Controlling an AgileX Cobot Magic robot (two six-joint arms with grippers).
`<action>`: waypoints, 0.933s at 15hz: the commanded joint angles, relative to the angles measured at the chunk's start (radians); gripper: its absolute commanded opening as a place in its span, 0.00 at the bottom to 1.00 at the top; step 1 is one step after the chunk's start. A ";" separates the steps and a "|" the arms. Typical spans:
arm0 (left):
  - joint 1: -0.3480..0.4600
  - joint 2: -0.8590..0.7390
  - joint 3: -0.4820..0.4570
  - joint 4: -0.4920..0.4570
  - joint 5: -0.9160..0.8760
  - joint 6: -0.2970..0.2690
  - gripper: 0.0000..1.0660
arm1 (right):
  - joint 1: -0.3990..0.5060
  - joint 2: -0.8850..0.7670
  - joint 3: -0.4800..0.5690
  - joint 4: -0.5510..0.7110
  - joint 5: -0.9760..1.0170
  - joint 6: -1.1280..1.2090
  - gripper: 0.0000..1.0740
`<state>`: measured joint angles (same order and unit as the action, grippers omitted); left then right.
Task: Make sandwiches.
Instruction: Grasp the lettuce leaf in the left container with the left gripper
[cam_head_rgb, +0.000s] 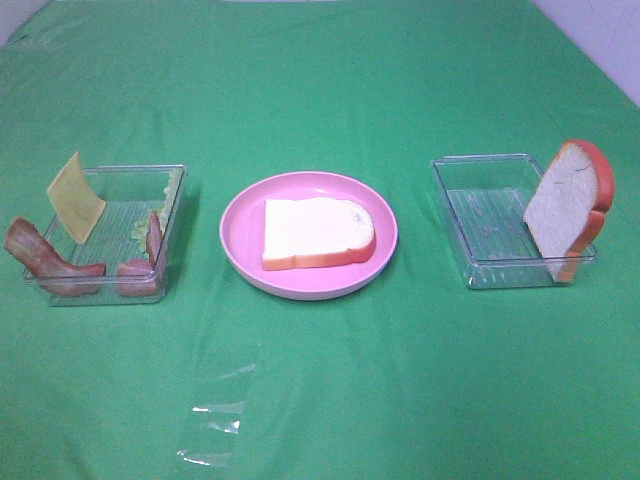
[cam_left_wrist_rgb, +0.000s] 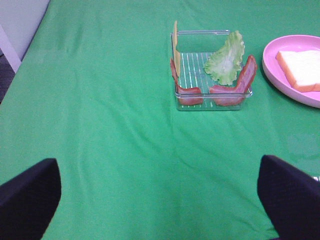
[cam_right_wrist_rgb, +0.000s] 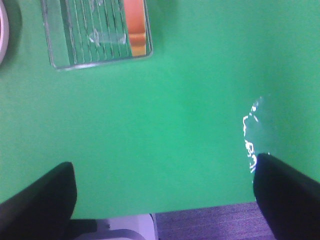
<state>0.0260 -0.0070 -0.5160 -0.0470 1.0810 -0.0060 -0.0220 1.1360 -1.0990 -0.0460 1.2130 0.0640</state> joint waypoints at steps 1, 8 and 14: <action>0.003 -0.017 -0.001 -0.003 -0.004 0.006 0.96 | 0.001 -0.186 0.137 0.001 -0.024 0.000 0.85; 0.003 -0.012 -0.001 -0.003 -0.004 0.006 0.96 | 0.001 -0.792 0.446 -0.007 -0.129 -0.018 0.85; 0.003 -0.012 -0.001 -0.003 -0.004 0.006 0.96 | 0.001 -1.130 0.629 -0.006 -0.139 -0.019 0.85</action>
<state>0.0260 -0.0070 -0.5160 -0.0470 1.0810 0.0000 -0.0220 0.0190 -0.4770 -0.0460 1.0880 0.0600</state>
